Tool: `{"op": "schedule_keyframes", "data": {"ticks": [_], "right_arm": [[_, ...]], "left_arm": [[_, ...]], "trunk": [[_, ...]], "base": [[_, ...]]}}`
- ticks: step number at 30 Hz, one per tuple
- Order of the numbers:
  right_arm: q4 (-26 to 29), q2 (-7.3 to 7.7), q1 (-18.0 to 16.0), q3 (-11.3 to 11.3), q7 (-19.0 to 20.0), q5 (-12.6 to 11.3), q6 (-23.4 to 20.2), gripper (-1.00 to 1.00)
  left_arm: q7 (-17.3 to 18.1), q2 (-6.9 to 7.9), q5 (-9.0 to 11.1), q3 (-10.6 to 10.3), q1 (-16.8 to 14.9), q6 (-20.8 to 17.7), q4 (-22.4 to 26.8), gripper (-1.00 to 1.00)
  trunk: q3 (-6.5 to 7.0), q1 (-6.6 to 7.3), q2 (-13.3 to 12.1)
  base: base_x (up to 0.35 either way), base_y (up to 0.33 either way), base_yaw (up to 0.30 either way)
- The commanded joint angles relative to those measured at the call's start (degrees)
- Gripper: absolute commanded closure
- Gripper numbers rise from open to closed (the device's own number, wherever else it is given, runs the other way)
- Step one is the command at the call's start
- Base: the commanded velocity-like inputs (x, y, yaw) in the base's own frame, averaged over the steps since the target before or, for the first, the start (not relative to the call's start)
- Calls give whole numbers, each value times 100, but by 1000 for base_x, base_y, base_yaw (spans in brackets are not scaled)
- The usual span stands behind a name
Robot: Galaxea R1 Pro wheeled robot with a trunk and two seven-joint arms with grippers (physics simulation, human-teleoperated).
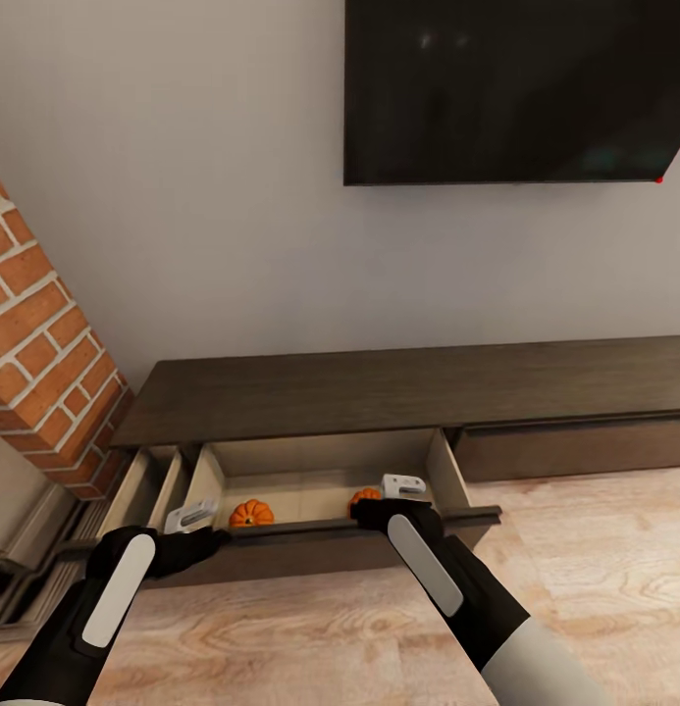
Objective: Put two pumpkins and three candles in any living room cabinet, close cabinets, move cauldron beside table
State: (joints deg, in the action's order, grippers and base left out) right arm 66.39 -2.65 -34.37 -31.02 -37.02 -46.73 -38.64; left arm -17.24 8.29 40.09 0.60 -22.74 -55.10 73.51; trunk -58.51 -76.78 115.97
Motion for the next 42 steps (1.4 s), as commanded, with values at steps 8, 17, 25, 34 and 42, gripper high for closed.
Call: {"op": "schedule_keyframes", "data": {"ticks": [8,17,25,34,42], "right_arm": [[6,9,-7,-9,-60,-57,-11,-100],[6,10,-5,-9,-60,-56,-20,-100],[6,10,-8,-9,-60,-56,-29,-100],[6,10,-5,-2,-60,-56,-29,-100],[6,10,-7,0,-60,-57,-30,-100]], "left_arm": [[-52,4,60,1,-3,-18,5,-100],[-52,-2,60,1,-3,-18,4,-100],[-58,-17,60,-12,-2,-18,-19,-100],[-60,-20,60,-26,-1,-18,-51,-100],[-60,-20,60,-34,-3,-18,-56,-100]], "trunk": [[-5,2,2],[-5,2,2],[-5,2,2],[-5,2,2],[-5,2,2]], "base": [[-50,0,0],[-11,0,0],[-53,0,0],[-58,0,0],[-65,0,0]]}}
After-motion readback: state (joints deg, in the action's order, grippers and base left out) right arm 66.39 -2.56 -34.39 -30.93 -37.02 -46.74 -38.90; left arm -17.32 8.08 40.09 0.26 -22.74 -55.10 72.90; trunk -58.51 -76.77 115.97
